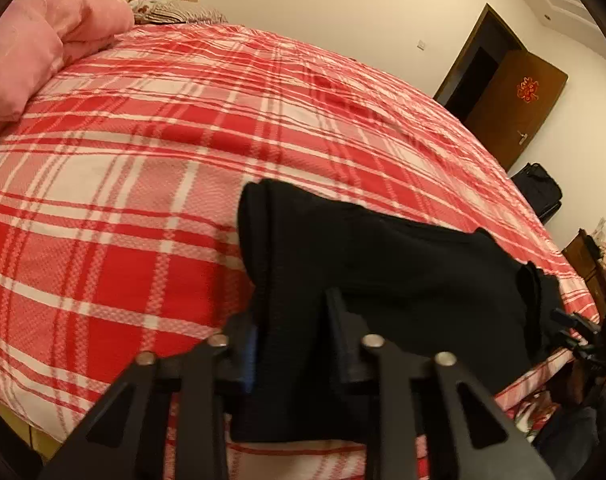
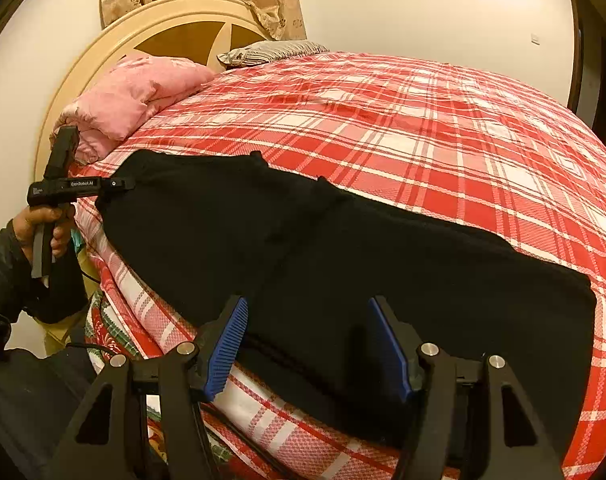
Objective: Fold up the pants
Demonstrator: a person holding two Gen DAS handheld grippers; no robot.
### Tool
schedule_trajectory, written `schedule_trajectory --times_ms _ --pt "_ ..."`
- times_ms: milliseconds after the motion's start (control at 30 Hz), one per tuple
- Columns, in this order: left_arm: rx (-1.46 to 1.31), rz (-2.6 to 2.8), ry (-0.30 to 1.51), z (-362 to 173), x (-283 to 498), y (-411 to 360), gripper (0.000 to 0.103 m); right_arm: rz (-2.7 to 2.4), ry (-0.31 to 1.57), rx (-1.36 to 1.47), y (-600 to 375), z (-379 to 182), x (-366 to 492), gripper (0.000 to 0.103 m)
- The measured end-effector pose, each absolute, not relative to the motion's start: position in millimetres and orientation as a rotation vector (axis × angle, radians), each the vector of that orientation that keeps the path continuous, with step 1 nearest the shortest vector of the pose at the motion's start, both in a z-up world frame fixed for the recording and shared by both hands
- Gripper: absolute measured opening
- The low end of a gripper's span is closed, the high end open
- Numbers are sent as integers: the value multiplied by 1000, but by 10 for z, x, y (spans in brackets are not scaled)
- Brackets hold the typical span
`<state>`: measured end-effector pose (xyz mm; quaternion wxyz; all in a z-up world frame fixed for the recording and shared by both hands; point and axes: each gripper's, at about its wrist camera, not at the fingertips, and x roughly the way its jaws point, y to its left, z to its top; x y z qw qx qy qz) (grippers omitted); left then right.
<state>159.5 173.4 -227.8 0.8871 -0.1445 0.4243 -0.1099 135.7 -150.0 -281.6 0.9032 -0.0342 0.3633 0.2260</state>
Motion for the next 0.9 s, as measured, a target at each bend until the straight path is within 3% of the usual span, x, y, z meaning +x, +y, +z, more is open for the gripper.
schedule_trajectory --times_ms 400,900 --pt "-433 -347 842 -1737 1457 1547 20 333 738 -79 -1697 -2665 1384 64" --pt "-260 -762 790 -734 1463 -217 20 107 709 53 -2674 -2396 1160 64"
